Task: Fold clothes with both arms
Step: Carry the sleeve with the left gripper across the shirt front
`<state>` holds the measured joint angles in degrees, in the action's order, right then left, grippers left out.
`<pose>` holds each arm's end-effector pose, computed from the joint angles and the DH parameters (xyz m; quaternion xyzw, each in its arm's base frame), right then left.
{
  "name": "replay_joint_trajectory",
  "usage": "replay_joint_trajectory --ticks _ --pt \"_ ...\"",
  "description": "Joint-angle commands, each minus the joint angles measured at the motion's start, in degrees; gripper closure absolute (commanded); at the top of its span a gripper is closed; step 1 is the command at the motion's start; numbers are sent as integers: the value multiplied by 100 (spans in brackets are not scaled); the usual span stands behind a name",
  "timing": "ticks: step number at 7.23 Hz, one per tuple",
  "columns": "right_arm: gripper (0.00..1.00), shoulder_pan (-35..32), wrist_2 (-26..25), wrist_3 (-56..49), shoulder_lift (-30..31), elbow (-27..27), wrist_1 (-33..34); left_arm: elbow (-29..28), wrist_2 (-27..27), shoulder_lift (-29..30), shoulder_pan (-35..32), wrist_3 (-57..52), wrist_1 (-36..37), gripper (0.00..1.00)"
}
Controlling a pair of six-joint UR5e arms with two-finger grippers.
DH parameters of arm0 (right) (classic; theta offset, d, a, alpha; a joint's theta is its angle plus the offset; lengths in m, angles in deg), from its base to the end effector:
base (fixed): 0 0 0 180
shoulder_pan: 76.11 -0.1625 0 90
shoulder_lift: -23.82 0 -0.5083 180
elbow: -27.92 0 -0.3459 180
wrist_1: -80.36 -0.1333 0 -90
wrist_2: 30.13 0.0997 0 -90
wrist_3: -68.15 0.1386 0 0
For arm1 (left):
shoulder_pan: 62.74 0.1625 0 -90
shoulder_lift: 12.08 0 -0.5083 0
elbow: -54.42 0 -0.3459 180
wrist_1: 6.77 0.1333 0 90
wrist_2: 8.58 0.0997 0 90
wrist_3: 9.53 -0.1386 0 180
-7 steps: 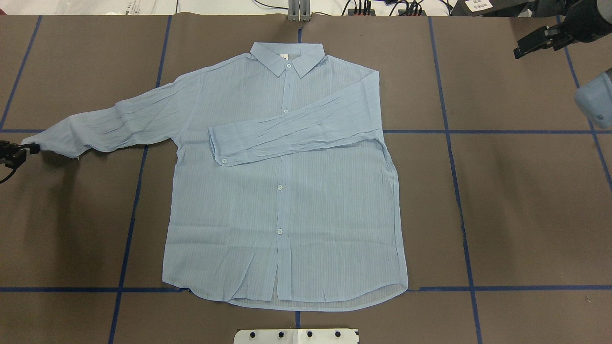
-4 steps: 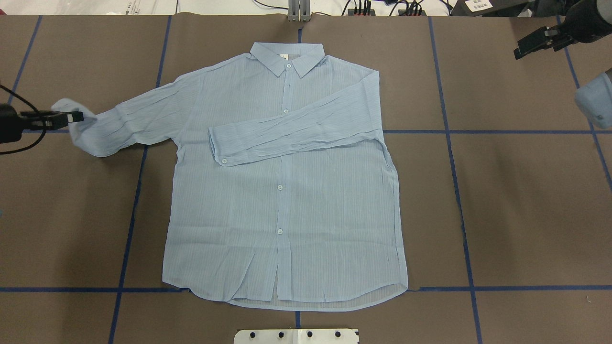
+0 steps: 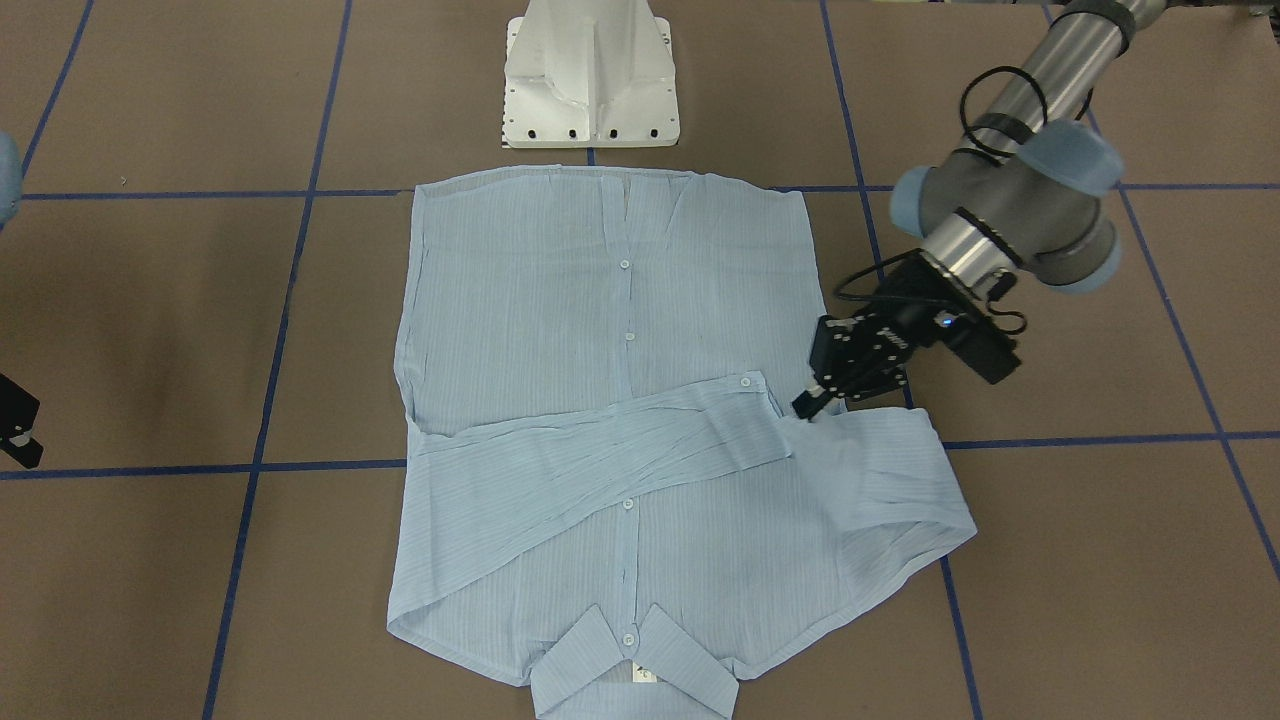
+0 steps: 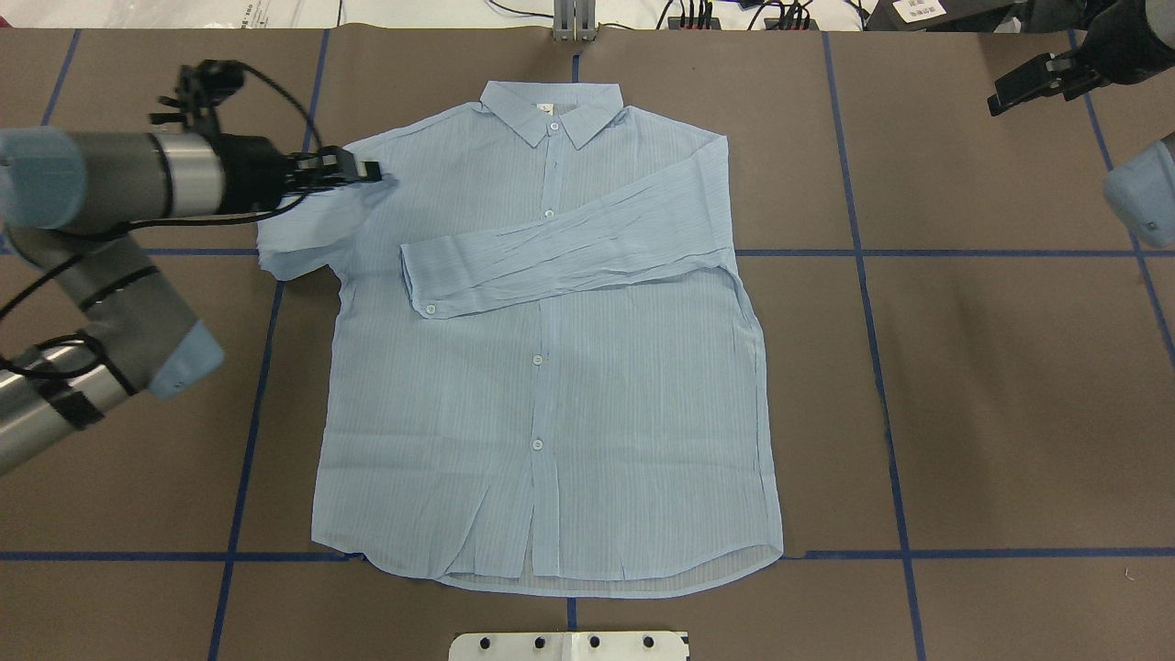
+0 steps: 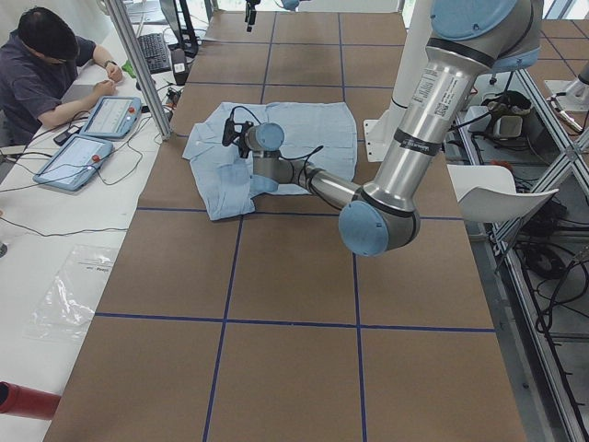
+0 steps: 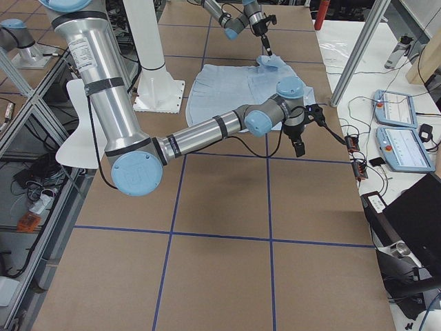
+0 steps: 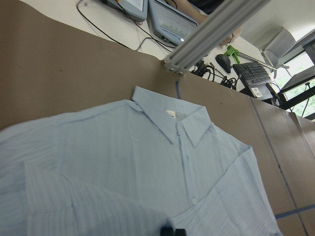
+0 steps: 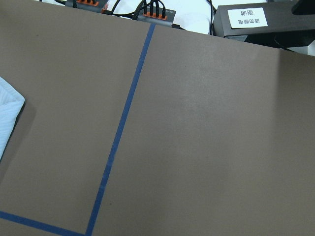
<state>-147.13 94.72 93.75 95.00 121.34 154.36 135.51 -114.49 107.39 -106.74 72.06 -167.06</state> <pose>-0.1547 -0.6160 0.5403 0.1818 -0.3803 -0.0459 0.9056 0.4415 -0.5588 0.3819 0.2244 0.6759 -0.1186 0.6920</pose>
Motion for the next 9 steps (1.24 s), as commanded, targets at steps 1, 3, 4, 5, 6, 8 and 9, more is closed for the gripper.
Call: replay_joint_trajectory --ticks 1,3,4,5,6,8,9 --pt "0 0 4 -2 36 -8 0 -179 867 1022 776 531 787 100" --pt "0 0 4 -11 53 -35 0 -601 1247 1367 1173 524 807 100" --pt "0 9 4 -11 80 -35 0 -716 1266 1447 1410 498 807 100" --pt "0 0 -5 -11 88 -44 0 -726 1536 1500 1804 471 807 100" --pt "0 9 -5 -11 89 -35 0 -822 1913 1622 2112 367 798 100" --pt "0 9 -5 -11 89 -9 0 -849 1978 1597 2168 -463 815 0" --pt "0 9 -5 6 89 26 0 -797 1935 1562 2159 -1061 1120 0"
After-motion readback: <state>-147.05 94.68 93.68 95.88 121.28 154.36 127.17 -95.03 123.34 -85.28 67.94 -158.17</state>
